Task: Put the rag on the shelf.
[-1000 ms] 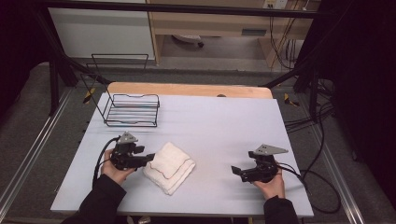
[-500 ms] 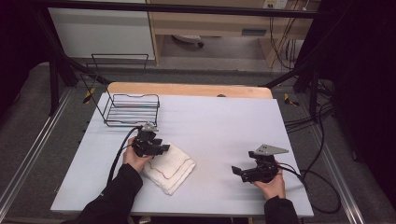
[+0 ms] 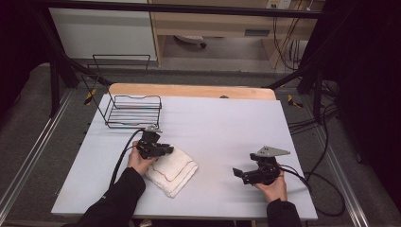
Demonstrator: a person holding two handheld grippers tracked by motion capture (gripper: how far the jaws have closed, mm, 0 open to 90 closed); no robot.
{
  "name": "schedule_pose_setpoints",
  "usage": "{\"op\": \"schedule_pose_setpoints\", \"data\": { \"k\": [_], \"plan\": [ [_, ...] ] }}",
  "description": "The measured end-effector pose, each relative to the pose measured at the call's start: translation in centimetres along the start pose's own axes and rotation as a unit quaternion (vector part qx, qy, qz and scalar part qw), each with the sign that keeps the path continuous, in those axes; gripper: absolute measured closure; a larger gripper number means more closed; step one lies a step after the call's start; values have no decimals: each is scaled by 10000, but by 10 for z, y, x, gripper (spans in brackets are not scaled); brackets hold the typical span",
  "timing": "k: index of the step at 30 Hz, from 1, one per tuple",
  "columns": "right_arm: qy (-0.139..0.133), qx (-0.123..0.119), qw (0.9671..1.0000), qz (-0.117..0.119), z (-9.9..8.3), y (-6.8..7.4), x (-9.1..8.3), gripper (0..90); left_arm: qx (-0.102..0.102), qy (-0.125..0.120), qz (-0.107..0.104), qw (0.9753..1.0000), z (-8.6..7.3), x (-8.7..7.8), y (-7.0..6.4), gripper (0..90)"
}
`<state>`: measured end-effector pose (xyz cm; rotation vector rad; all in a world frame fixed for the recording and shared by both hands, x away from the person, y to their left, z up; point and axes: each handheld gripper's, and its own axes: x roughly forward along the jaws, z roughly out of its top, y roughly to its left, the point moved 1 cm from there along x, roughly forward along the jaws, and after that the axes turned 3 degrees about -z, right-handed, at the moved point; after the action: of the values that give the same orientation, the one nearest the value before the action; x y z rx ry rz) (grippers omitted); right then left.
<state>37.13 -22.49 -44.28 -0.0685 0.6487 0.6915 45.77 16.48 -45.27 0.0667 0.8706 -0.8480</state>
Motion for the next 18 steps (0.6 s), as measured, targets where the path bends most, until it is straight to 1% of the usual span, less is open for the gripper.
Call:
{"op": "schedule_pose_setpoints", "data": {
  "k": [3, 6, 7, 10, 12, 15, 18],
  "plan": [
    [-21, -50, 10000, 11, 4, 6, 2, 12, 49, 38, 66, 10000, 0, -2, -2, 810],
    [4, -38, 10000, 49, 9, 13, 9, 15, 81, 15, 124, 9999, -1, -4, -4, 820],
    [22, -62, 10000, 64, 11, 16, 11, 15, 122, 11, 146, 9998, -1, -4, -4, 821],
    [59, -147, 9998, 117, 16, 26, 21, 17, 152, -11, 189, 9997, -3, -4, -5, 821],
    [77, -131, 9998, 162, 21, 33, 28, 21, 147, -83, 191, 9997, -5, -3, -5, 818],
    [73, -67, 9997, 210, 28, 43, 38, 29, 137, -102, 113, 9998, -6, -2, -2, 813],
    [41, 25, 9997, 241, 35, 54, 48, 48, 146, -148, 111, 9997, -7, -2, -2, 810]
  ]
}}
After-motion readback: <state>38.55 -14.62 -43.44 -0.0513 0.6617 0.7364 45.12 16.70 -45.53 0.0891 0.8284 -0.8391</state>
